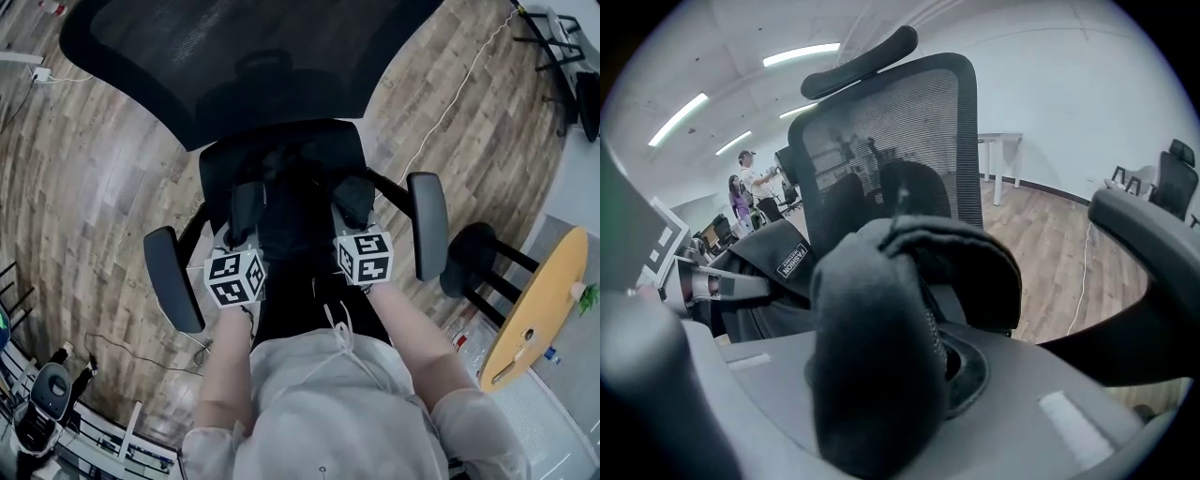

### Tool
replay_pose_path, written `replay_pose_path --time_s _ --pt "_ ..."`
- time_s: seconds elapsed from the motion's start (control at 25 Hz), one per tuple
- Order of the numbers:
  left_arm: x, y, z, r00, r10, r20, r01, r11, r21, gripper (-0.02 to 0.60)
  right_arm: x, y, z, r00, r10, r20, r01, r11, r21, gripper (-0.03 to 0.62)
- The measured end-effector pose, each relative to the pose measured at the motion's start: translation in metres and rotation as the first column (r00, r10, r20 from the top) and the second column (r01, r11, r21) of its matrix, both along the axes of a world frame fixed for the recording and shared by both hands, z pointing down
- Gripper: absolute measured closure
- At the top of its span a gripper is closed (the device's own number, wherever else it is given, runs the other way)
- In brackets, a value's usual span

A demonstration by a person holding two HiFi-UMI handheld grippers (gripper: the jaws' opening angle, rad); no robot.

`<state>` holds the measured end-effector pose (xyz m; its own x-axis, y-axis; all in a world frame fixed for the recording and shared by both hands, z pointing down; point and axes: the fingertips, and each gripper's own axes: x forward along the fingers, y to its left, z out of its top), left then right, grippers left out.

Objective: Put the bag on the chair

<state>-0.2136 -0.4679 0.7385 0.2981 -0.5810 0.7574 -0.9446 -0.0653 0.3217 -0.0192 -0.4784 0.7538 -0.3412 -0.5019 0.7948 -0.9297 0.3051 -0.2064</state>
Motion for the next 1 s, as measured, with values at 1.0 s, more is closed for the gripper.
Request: replay_pose_path --time_s 1.0 --pt "-0.008 0.022 0.098 0.991 0.113 0.068 -0.104 0.985 -0.134 0.532 0.004 0.024 0.076 0.997 -0.06 -0.046 0.056 0.993 -0.101 0.532"
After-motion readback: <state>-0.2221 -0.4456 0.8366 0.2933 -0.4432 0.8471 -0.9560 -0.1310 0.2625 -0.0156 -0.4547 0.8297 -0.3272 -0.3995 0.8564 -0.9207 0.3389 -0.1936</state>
